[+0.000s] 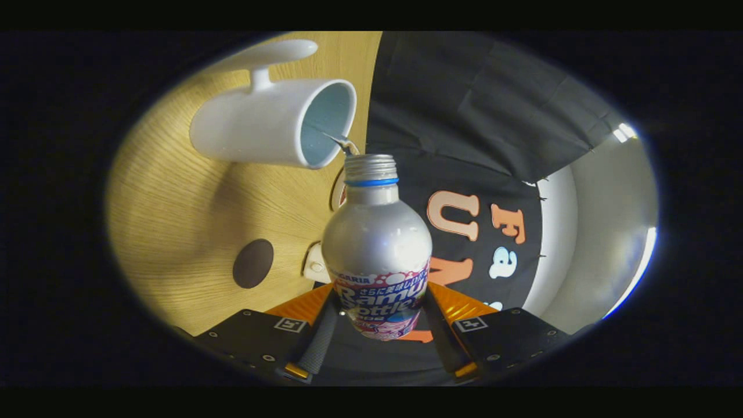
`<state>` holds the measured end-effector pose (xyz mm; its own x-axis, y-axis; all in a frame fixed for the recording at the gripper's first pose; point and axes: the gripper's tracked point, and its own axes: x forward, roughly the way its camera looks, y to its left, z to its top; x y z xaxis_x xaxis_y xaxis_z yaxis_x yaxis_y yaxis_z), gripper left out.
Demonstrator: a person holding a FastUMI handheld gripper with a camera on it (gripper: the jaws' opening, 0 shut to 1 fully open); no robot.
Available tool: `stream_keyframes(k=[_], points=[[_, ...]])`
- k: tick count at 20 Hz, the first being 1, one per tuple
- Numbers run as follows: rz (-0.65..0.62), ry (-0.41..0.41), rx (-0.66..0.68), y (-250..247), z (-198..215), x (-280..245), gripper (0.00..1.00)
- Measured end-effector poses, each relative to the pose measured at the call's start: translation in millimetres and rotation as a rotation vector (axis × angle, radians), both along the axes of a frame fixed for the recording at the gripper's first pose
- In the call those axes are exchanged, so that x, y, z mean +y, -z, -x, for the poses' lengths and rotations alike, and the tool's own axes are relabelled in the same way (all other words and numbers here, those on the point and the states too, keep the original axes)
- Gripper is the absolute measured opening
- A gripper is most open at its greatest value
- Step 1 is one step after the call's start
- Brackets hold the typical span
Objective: Take the bottle from table, then pour the juice into the cup, finally place the bottle on the coaster
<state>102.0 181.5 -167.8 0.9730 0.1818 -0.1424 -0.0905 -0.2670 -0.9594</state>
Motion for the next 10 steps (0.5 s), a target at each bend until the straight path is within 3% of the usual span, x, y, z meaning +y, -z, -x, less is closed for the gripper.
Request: stream_keyframes(k=[10], points=[[0.039, -0.010, -0.005, -0.5, -4.5, -0.3, 0.77]])
